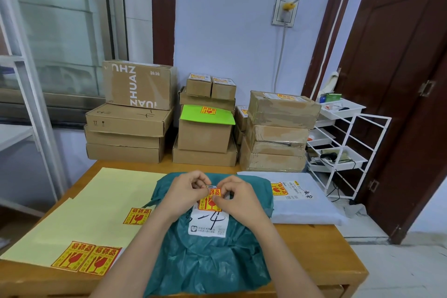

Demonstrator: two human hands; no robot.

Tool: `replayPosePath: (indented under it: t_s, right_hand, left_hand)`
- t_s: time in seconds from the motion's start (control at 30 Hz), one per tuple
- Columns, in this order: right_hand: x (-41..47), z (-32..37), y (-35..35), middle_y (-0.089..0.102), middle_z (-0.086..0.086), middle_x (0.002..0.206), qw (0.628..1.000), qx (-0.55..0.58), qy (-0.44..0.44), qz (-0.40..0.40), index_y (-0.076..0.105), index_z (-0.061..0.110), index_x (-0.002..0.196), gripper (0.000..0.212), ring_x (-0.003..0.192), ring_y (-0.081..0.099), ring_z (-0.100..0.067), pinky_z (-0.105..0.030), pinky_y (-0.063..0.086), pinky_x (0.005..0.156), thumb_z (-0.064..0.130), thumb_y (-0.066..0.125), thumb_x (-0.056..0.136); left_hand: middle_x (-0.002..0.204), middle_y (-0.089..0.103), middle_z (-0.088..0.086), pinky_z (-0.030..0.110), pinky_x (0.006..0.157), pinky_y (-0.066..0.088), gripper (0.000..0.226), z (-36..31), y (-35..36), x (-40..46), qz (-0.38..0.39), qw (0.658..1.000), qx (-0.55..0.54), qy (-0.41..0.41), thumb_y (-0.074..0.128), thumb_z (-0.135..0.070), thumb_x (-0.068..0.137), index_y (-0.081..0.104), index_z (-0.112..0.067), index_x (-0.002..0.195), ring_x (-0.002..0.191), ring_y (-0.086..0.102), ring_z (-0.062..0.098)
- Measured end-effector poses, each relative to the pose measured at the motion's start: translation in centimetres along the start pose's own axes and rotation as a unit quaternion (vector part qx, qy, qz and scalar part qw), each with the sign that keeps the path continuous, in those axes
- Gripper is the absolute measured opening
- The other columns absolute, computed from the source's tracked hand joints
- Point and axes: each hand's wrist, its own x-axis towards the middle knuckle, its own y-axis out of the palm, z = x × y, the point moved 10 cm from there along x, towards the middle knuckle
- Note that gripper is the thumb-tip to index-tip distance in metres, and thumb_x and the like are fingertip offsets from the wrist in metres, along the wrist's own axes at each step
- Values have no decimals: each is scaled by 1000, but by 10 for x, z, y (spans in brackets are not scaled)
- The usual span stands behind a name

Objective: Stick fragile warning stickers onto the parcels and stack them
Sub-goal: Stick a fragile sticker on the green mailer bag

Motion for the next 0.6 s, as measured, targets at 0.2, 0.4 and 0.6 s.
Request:
replayPosePath:
  t_s: [0.2,0.4,0.6]
  right_hand:
    - [0,0,2,62,5,95,1000,-7,0,6,46,26,52,38,93,57,-9,-27,46,81,19,75,76]
    - [-1,1,2,61,6,95,1000,-8,0,7,46,26,53,38,96,56,-10,-29,46,83,19,75,76]
    - [-1,1,7,60,7,94,1000,-7,0,30,51,26,56,30,93,55,-10,-28,46,82,19,74,73]
  left_hand:
    - [70,60,-3,15,62,45,15,1,1,1,1,1000,15,7,67,1,79,66,-13,81,66,53,6]
    - [71,61,-3,14,62,45,14,1,2,2,-2,1000,28,10,68,0,79,66,-14,80,66,53,5]
    - [73,60,-3,18,63,45,18,1,4,2,25,1000,11,0,69,1,74,66,-14,83,67,53,7]
